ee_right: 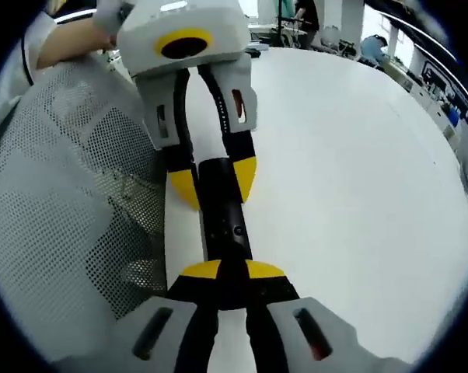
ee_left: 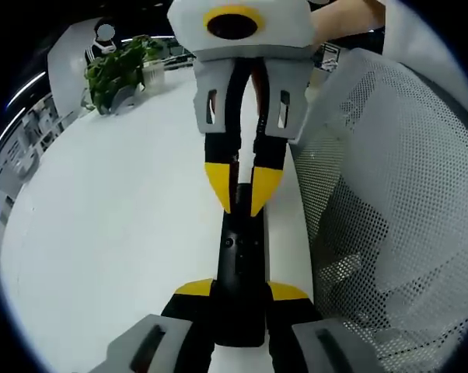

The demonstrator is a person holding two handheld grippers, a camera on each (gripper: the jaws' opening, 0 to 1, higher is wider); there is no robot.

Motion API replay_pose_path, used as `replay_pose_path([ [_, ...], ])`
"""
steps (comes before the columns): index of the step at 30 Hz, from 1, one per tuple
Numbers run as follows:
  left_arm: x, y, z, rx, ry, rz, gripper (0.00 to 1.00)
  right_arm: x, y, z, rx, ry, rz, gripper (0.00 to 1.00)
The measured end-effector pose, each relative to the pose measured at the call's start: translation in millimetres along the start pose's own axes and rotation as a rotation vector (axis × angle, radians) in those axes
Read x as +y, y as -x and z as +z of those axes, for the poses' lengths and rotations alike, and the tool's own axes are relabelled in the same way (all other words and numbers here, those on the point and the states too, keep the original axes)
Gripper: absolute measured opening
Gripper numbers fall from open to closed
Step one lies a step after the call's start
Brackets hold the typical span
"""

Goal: Press the specified remote control buttons in sequence, fully releasing each button before pressing the next.

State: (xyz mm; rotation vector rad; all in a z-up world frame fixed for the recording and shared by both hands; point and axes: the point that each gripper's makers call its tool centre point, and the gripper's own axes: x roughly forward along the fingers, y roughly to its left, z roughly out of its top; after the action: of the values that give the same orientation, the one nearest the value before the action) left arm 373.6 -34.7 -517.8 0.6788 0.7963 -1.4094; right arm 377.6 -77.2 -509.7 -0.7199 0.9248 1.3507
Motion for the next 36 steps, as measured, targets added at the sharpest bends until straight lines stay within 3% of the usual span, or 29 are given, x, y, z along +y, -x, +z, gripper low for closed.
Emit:
replay_pose_path([
  [3,0.2,-0.2,-0.1,-0.003,0.002,0.000,0.24,0.8,-1.4,1.0,0.045,0.102,0.003,0.08],
  [8,0.0,-0.3,-0.5,0.000,-0.006,0.002,0.24,2.6,-3.4,2.6,0.092,0.148,0.002,0.08],
  [12,-0.5,-0.5,-1.2,0.008,-0.025,-0.002,0.24,3.5,-5.2,2.8,0.153,0.231,0.013,0.08],
  [18,-0.5,-0.4,-1.0,0.002,-0.019,-0.001,0.24,0.8,-4.6,2.1,0.149,0.158,0.036,0.08],
  [26,0.0,-0.5,-1.0,-0.003,-0.014,0.002,0.24,0.9,-1.9,2.3,0.026,0.073,-0.021,0.07],
  [28,-0.1,-0.4,-0.9,-0.004,-0.014,0.002,0.24,0.5,-2.3,3.7,0.023,0.061,-0.019,0.07],
  [34,-0.2,-0.3,-1.0,-0.006,-0.012,0.002,0.24,1.8,-4.7,6.5,0.076,0.139,-0.007,0.06],
  [36,-0.2,-0.2,-1.1,-0.007,-0.011,0.001,0.24,2.1,-5.2,6.7,0.107,0.215,-0.008,0.06],
])
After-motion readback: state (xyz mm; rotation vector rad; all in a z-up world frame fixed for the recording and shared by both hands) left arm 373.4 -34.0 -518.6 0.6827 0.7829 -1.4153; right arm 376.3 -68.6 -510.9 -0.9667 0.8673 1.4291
